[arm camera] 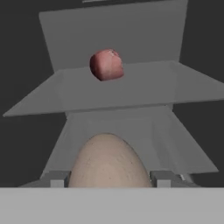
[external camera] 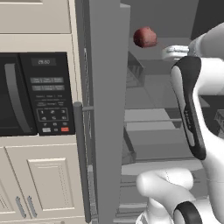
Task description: Pick the egg and butter from the fridge and place them by the bowl for mixing.
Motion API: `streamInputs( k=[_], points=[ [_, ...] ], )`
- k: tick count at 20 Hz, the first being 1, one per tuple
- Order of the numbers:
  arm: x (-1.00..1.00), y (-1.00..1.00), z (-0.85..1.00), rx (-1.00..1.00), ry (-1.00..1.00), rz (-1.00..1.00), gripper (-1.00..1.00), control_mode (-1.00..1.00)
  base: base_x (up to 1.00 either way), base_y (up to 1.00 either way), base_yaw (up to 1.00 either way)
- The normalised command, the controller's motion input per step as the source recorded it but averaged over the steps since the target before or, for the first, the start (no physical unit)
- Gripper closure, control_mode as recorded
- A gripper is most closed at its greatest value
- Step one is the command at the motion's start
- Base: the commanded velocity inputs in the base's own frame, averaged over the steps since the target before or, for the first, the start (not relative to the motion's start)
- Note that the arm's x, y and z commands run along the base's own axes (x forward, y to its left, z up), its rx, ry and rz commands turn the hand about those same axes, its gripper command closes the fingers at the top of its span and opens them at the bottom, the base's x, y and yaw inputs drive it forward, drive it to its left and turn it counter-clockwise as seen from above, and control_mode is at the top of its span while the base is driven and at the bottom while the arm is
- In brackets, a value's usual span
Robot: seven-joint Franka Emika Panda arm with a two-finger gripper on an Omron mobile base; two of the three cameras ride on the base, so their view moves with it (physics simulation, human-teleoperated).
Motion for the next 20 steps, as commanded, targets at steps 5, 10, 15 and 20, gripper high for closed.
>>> streamInputs(
  k=[5, 10, 15, 20],
  points=[
    [-0.89, -0.14, -0.10, 0.00, 0.13, -0.22, 1.00, -1.00, 0.00, 0.00, 0.00],
    [-0.98, -0.04, -0.07, 0.02, 0.08, -0.02, 1.00, -1.00, 0.00, 0.00, 0.00],
    [-0.89, 0.01, -0.25, 0.02, 0.10, 0.02, 1.00, -1.00, 0.00, 0.00, 0.00],
    [-0.54, 0.01, -0.36, 0.00, 0.07, 0.03, 1.00, -1.00, 0.00, 0.00, 0.00]
  ],
)
